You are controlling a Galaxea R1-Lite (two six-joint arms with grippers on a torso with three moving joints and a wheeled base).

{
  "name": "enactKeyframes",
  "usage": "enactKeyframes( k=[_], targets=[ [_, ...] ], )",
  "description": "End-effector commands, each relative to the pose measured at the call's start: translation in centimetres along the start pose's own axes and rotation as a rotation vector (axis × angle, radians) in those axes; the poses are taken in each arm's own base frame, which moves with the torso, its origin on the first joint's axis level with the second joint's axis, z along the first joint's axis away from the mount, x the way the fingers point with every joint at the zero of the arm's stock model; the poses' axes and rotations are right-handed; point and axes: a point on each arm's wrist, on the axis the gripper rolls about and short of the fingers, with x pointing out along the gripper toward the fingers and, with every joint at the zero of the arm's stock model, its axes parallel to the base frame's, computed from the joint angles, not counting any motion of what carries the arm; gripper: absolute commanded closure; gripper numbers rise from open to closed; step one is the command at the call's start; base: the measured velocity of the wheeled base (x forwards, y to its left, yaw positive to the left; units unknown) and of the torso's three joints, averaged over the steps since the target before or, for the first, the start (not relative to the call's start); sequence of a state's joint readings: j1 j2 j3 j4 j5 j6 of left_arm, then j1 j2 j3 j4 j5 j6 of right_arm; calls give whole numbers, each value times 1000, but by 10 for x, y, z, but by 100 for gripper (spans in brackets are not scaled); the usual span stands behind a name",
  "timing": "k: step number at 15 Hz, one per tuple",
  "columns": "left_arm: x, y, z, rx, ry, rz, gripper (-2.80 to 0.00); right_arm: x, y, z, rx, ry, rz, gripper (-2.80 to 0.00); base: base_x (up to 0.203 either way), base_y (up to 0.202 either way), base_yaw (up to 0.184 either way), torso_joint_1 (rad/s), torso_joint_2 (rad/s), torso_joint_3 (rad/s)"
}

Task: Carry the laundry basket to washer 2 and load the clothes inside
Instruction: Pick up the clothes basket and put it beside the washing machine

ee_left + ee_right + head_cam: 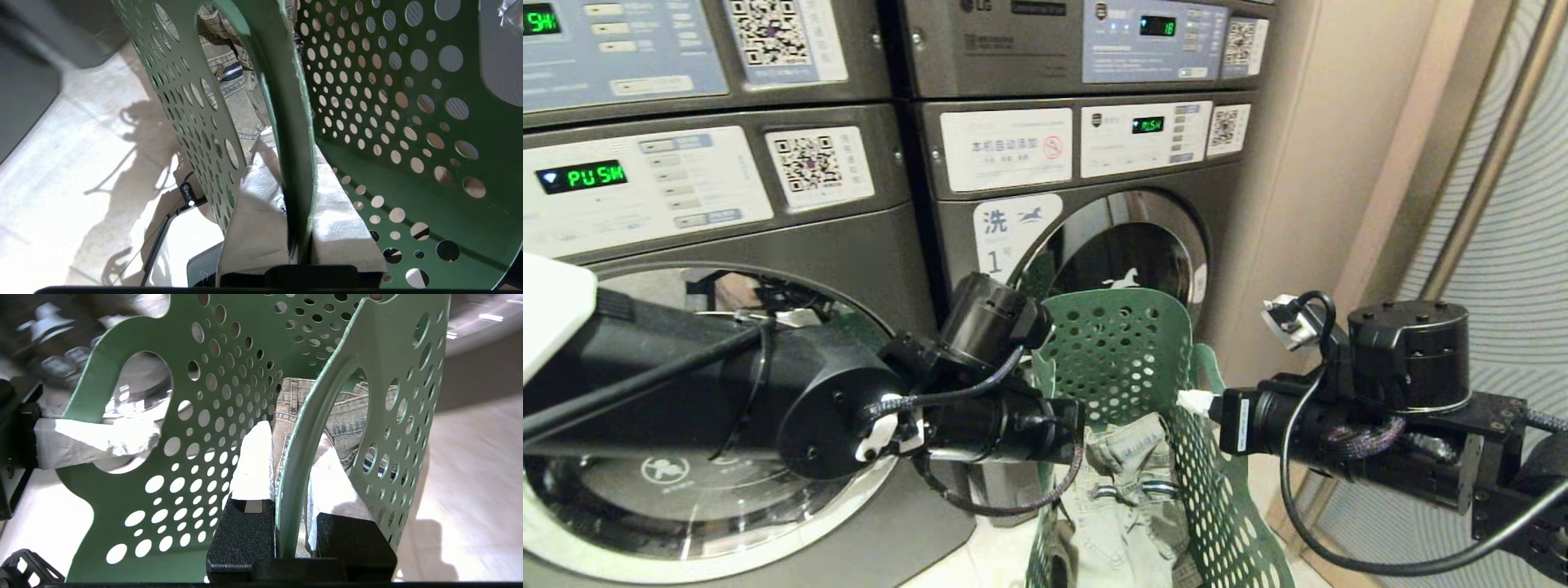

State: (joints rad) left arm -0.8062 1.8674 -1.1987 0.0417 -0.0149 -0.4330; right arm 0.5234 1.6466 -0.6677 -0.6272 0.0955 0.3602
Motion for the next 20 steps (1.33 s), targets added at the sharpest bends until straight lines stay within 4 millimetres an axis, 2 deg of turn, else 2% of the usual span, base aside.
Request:
enactKeyframes(
  k=[1, 12, 20],
  targets=[
    [0, 0, 0, -3, -2, 1, 0, 0, 1, 1, -1, -5, 4, 0, 4, -12, 180, 8, 2, -2],
    [-1, 0, 0, -2, -4, 4, 0, -3, 1, 0, -15, -6, 6, 0, 1, -8, 171, 1, 1, 3],
    [0, 0, -1, 0, -1, 4, 0, -3, 0, -2, -22, 1, 5, 0, 1, -1, 20, 0, 1, 1]
  ],
)
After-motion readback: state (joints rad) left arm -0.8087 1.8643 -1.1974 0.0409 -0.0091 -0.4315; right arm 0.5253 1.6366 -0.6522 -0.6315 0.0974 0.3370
